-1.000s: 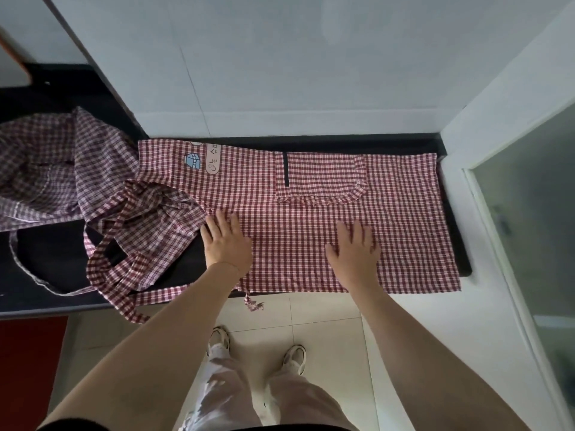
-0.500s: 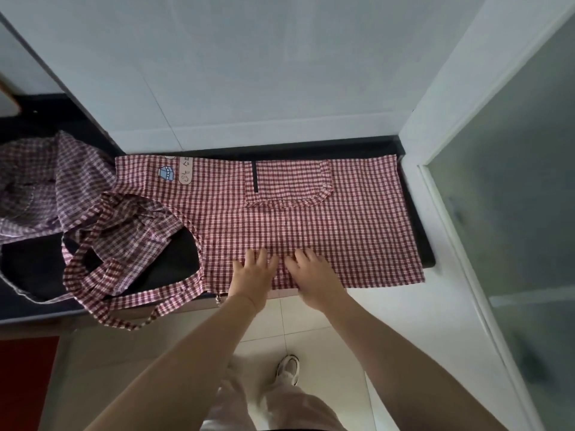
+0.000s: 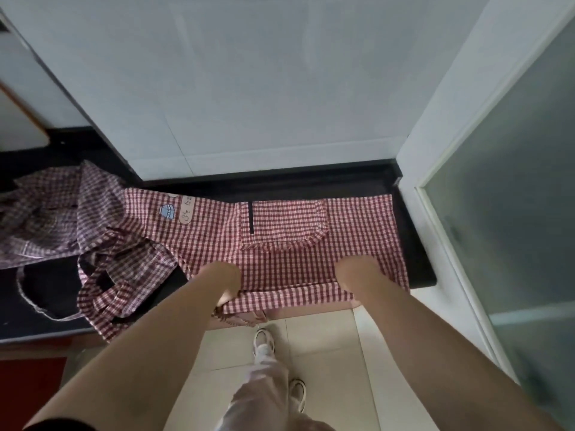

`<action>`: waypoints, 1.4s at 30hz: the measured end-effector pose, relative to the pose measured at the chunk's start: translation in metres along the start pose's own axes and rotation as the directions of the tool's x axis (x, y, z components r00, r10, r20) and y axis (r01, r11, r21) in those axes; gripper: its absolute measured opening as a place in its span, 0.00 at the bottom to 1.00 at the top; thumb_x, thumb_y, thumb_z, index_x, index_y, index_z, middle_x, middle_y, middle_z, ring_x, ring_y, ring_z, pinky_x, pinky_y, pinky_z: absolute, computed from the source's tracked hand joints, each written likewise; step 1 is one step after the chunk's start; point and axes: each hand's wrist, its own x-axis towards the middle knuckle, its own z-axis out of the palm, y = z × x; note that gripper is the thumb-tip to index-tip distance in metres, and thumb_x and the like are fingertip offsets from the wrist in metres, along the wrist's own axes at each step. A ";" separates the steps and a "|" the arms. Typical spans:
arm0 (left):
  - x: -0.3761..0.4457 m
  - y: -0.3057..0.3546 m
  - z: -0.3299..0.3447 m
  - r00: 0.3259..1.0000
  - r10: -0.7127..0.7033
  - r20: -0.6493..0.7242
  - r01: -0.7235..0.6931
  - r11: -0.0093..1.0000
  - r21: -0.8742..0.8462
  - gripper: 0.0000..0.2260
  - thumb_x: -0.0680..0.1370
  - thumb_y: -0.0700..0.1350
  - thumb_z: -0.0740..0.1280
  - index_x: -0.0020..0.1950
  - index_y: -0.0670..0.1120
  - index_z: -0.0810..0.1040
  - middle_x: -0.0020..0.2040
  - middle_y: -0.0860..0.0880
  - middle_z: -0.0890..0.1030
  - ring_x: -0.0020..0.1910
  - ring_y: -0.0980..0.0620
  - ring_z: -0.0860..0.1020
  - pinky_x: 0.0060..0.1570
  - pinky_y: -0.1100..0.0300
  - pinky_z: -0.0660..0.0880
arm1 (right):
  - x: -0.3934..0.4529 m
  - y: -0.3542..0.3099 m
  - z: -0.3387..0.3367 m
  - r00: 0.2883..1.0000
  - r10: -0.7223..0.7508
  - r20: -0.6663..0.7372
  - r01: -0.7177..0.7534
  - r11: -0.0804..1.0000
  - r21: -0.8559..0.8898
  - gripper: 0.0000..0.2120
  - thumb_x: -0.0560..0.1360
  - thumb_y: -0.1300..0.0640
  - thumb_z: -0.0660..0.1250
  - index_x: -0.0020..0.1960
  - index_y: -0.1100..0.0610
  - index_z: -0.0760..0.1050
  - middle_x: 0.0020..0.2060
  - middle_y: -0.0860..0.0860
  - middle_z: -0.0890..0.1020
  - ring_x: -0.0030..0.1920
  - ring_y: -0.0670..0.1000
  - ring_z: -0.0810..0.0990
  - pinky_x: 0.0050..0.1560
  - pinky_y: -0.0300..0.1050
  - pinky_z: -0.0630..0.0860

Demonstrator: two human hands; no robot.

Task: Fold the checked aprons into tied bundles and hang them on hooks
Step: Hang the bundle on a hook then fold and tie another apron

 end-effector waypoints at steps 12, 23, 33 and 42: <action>0.065 -0.043 -0.063 0.877 -0.242 -0.414 0.122 0.948 -0.295 0.09 0.82 0.46 0.62 0.50 0.44 0.79 0.42 0.49 0.78 0.42 0.52 0.75 0.68 0.48 0.69 | 0.072 0.028 -0.062 0.939 0.186 -0.288 -0.152 0.979 0.138 0.12 0.81 0.53 0.63 0.63 0.53 0.76 0.58 0.52 0.81 0.59 0.54 0.78 0.68 0.54 0.67; 0.107 -0.053 -0.096 0.895 -0.031 -0.444 -0.055 0.982 -0.180 0.13 0.82 0.44 0.60 0.67 0.49 0.69 0.46 0.49 0.76 0.44 0.49 0.77 0.42 0.56 0.76 | 0.114 0.045 -0.054 0.935 0.252 -0.249 -0.158 0.926 0.343 0.13 0.78 0.57 0.68 0.60 0.59 0.77 0.53 0.55 0.81 0.53 0.56 0.80 0.55 0.48 0.78; 0.114 -0.044 -0.113 0.896 -0.108 -0.431 0.039 0.985 -0.167 0.17 0.81 0.43 0.64 0.70 0.47 0.67 0.54 0.47 0.78 0.44 0.49 0.75 0.40 0.57 0.71 | 0.126 0.056 -0.042 0.920 0.243 -0.309 -0.144 0.940 0.309 0.10 0.80 0.57 0.66 0.60 0.59 0.77 0.53 0.54 0.83 0.53 0.54 0.81 0.58 0.46 0.75; 0.102 0.040 -0.106 0.630 0.338 -0.699 -0.431 0.901 0.048 0.22 0.80 0.54 0.61 0.73 0.53 0.64 0.71 0.46 0.67 0.71 0.45 0.65 0.72 0.45 0.62 | 0.132 0.049 -0.037 0.901 0.163 -0.402 -0.059 0.965 0.257 0.14 0.82 0.56 0.64 0.66 0.56 0.72 0.58 0.53 0.81 0.57 0.52 0.80 0.62 0.47 0.74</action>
